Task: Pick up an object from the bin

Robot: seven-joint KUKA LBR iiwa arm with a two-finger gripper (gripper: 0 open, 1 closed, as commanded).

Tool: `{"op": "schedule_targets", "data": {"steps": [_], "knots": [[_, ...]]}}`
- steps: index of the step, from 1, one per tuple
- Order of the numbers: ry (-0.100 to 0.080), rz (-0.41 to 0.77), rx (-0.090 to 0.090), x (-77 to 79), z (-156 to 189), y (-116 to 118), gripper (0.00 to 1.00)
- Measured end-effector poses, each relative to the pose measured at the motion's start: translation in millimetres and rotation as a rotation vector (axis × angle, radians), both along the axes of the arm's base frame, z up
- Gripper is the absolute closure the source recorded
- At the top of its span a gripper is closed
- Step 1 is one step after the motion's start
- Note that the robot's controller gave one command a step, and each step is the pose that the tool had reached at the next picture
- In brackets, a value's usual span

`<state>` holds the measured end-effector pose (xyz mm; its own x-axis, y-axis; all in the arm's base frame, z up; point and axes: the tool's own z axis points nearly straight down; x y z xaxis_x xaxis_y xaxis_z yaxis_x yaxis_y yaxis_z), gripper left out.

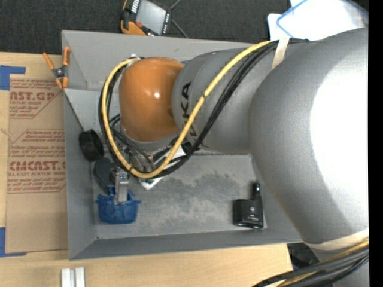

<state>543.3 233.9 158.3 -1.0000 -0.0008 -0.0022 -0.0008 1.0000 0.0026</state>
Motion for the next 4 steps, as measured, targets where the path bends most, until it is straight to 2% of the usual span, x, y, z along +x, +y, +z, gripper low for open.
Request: {"op": "schedule_targets", "data": {"steps": [2,3,4], "knots": [[-0.005,0.032,0.001,-2.0,-3.8,-1.6,0.00],[-0.005,0.196,0.001,20.9,81.2,7.2,0.00],[-0.004,0.383,-0.002,1.9,-24.0,-12.8,0.00]]}}
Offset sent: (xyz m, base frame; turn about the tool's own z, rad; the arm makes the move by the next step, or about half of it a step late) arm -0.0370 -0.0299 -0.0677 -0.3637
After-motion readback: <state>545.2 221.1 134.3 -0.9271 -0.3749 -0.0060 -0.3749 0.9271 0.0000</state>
